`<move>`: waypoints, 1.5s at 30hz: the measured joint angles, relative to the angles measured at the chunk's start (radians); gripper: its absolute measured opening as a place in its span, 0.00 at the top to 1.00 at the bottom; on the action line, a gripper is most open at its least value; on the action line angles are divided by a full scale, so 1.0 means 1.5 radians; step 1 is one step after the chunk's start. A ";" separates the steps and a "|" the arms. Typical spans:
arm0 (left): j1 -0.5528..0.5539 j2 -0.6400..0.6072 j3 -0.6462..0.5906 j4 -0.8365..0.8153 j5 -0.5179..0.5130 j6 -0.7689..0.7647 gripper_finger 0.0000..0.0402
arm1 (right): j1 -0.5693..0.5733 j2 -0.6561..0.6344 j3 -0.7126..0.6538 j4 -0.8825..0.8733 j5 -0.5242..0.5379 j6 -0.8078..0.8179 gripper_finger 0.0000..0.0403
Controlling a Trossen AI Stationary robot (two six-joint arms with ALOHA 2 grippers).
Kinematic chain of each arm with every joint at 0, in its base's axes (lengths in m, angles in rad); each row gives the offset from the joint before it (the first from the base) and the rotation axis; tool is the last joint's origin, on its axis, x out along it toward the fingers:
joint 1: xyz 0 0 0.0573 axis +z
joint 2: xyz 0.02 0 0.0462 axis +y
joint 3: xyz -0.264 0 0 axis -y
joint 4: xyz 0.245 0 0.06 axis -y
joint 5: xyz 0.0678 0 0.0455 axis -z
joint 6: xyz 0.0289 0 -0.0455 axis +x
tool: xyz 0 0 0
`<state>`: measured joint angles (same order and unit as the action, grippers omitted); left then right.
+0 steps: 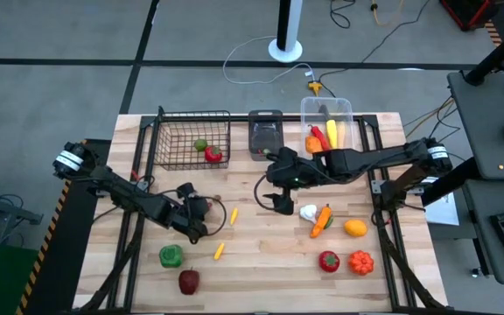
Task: Sort produce into baskets
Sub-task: Put the red bell pepper into the black bin
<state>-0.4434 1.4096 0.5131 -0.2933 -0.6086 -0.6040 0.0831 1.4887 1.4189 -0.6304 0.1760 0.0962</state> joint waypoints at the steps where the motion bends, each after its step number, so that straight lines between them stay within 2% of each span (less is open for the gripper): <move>1: -0.001 0.000 0.005 0.000 0.000 0.006 0.78 | 0.006 0.000 -0.001 0.005 0.014 -0.003 0.15; 9: -0.015 -0.018 0.040 0.027 -0.004 0.076 0.78 | 0.065 -0.002 -0.053 0.144 0.082 -0.082 0.15; 15: -0.032 -0.079 0.027 0.164 -0.005 0.167 0.78 | 0.114 -0.003 -0.139 0.335 0.128 -0.188 0.15; 21: -0.037 -0.136 0.027 0.275 -0.005 0.232 0.78 | 0.148 0.006 -0.228 0.550 0.130 -0.276 0.15; 24: -0.037 -0.159 0.027 0.329 -0.006 0.253 0.78 | 0.156 0.013 -0.251 0.620 0.143 -0.303 0.15; 29: -0.037 -0.187 0.027 0.429 -0.006 0.267 0.78 | 0.161 0.022 -0.250 0.661 0.145 -0.322 0.15; 33: -0.035 -0.193 0.027 0.504 -0.007 0.268 0.78 | 0.162 0.034 -0.222 0.654 0.145 -0.324 0.15; 38: -0.032 -0.186 0.027 0.607 -0.008 0.270 0.78 | 0.165 0.069 -0.169 0.653 0.153 -0.377 0.15; 45: -0.032 -0.181 0.027 0.634 -0.008 0.275 0.78 | 0.169 0.119 -0.114 0.688 0.244 -0.453 0.15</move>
<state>-0.4908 1.1381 0.5533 0.6584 -0.6201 -0.1919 0.3359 1.6673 1.2484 0.4020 0.5424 -0.5829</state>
